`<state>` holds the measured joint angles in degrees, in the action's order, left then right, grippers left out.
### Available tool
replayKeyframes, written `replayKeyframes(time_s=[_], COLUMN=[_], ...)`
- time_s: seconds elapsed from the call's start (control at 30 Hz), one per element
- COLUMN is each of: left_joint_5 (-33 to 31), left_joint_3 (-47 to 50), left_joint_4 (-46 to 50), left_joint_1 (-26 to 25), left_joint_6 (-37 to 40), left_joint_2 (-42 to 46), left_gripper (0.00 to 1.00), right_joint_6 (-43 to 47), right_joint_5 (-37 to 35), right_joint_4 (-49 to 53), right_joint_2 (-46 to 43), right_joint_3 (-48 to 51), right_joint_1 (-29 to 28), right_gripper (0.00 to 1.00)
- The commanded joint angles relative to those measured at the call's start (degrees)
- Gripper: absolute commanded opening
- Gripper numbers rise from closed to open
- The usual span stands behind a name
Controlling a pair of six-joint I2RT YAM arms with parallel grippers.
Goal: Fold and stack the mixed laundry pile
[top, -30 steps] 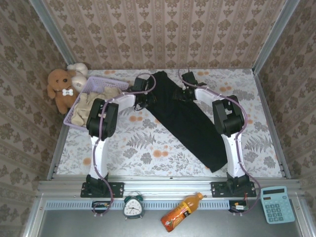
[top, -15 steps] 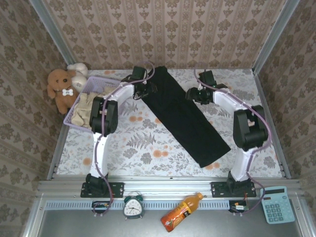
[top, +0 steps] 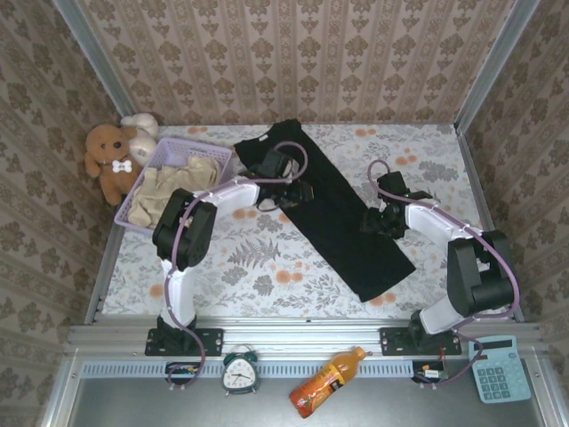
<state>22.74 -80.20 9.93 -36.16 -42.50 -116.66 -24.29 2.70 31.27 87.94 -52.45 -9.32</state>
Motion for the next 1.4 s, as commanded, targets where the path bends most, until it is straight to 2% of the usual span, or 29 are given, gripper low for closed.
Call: replayKeyframes(time_s=[0.0,0.03,0.13,0.27,0.37,0.53,0.67,0.8,0.9,1.0,1.13,1.27,1.37], left_joint_5=[1.8,1.8,0.4,-1.0,-1.5,-3.6,-4.4,-1.3,0.6,1.0,1.7,3.1,2.5], left_joint_3=[5.1,5.9,7.6,9.4,10.6,11.0,10.7,10.0,10.3,11.8,17.3,23.8,25.5], left_joint_4=[-6.0,-6.5,-7.2,-4.6,0.6,10.9,15.8,19.4,20.8,21.4,18.4,13.5,12.9], left_joint_1=[-2.7,-3.1,-3.1,0.2,3.4,7.9,9.8,9.7,7.2,2.8,-0.7,-2.1,-2.7], left_joint_6=[-5.5,-6.2,-6.8,-5.0,-0.7,7.8,11.5,12.7,11.9,10.1,6.0,2.1,2.0], left_joint_2=[3.0,2.5,0.4,-0.8,0.7,4.4,6.2,8.7,11.3,14.2,16.8,17.4,16.8], left_gripper=[0.41,0.41,0.40,0.39,0.38,0.39,0.39,0.42,0.43,0.43,0.43,0.42,0.42], right_joint_6=[-1.3,-1.5,-2.6,-5.8,-7.7,-13.6,-16.6,-13.2,-11.7,-12.2,-14.9,-16.7,-17.3], right_joint_5=[-2.9,-2.9,-1.7,2.0,1.9,4.6,7.4,1.6,3.8,3.7,1.6,0.7,-0.9], right_joint_4=[-2.9,-2.9,-3.2,-4.9,-3.9,-3.9,-5.6,-2.1,-1.7,-0.9,-0.9,-2.5,-3.1], right_joint_2=[4.0,5.0,6.9,5.4,1.9,-0.5,-2.1,-4.2,-4.2,-4.6,-4.9,-2.9,-1.4], right_joint_3=[-1.3,-1.8,-2.0,2.7,5.1,5.6,6.0,5.3,5.8,6.8,9.0,10.5,10.5], right_joint_1=[1.1,1.2,1.2,0.5,-2.6,-11.5,-14.1,-13.9,-15.0,-19.4,-24.6,-25.9,-26.1], right_gripper=[0.47,0.44,0.44,0.44,0.45,0.48,0.50,0.49,0.44,0.40,0.39,0.37,0.29])
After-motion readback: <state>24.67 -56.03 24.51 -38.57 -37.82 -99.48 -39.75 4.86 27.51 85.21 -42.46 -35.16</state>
